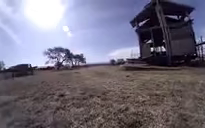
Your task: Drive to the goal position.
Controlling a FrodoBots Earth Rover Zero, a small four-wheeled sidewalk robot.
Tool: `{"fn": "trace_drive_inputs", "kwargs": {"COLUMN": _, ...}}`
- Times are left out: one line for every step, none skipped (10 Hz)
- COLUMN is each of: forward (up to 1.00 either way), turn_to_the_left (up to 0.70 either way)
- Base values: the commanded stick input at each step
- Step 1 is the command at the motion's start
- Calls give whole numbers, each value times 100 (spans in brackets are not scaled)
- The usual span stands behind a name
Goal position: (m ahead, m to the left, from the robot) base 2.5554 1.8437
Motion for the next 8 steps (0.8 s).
{"fn": "trace_drive_inputs", "kwargs": {"forward": 70, "turn_to_the_left": 0}}
{"fn": "trace_drive_inputs", "kwargs": {"forward": 70, "turn_to_the_left": 0}}
{"fn": "trace_drive_inputs", "kwargs": {"forward": 70, "turn_to_the_left": 0}}
{"fn": "trace_drive_inputs", "kwargs": {"forward": 70, "turn_to_the_left": 0}}
{"fn": "trace_drive_inputs", "kwargs": {"forward": 70, "turn_to_the_left": 0}}
{"fn": "trace_drive_inputs", "kwargs": {"forward": 70, "turn_to_the_left": 0}}
{"fn": "trace_drive_inputs", "kwargs": {"forward": 70, "turn_to_the_left": 0}}
{"fn": "trace_drive_inputs", "kwargs": {"forward": 70, "turn_to_the_left": 0}}
